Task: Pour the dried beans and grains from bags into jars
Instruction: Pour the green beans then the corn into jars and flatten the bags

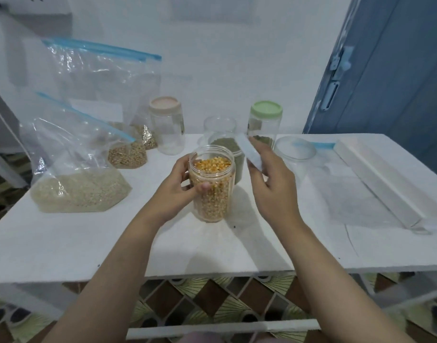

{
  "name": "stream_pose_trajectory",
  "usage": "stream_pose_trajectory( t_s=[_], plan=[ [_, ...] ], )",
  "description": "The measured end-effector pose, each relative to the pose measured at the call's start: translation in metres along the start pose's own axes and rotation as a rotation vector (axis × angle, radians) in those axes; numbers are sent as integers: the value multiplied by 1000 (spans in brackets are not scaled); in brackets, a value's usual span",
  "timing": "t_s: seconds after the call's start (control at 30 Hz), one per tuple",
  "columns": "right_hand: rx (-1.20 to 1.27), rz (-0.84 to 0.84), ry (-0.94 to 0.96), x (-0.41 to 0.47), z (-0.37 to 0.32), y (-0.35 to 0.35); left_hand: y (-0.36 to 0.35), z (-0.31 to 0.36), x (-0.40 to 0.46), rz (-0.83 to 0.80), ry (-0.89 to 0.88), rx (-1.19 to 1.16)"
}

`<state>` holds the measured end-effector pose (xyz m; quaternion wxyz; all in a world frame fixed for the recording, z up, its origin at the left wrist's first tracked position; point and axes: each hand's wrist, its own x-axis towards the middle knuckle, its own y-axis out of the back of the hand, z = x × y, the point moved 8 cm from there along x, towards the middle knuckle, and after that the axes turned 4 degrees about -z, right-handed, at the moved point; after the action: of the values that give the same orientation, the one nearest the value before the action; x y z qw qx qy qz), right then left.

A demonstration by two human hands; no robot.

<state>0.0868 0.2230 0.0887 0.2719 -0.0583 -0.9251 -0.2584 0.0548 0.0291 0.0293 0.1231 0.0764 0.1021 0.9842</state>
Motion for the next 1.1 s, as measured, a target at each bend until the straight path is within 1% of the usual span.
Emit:
stream_pose_trajectory(
  t_s=[0.07, 0.1, 0.13, 0.2, 0.27, 0.37, 0.43, 0.57, 0.7, 0.8, 0.87, 0.9, 1.0, 1.1],
  plan=[
    [-81, -119, 130, 12, -10, -12, -3, 3, 0, -17, -11, -21],
    [-89, -192, 165, 15, -12, -20, -4, 4, -1, -18, -20, -35],
    [-85, -260, 165, 16, -11, -27, -5, 4, -1, -18, -28, -47],
    [-56, -367, 99, 13, -4, -37, -7, 4, -2, -23, -44, -69],
    [-13, -416, 64, 9, -2, -43, -10, 4, -2, -33, -51, -85],
    [41, -407, 59, 9, -6, -45, -12, 3, -1, -43, -43, -70],
    [62, -395, -5, 14, -6, -43, -12, 3, 0, -53, -41, -48],
    [44, -457, -30, 22, -4, -53, -10, 1, 1, -61, -25, -45],
    [175, -430, -80, 25, 3, -59, -11, 1, 1, -65, -20, -45],
    [179, -418, -76, 25, 5, -59, -10, -2, 1, -72, -17, -58],
    [169, -377, -77, 25, 8, -57, -10, -3, 2, -81, -16, -54],
    [218, -342, -105, 24, 13, -56, -10, -4, 2, -83, -16, -49],
    [530, -244, -275, 20, 35, -54, -10, -3, 3, -83, -10, -44],
    [615, -191, -360, 21, 49, -56, -11, -4, 5, -100, -3, -50]
  ],
)
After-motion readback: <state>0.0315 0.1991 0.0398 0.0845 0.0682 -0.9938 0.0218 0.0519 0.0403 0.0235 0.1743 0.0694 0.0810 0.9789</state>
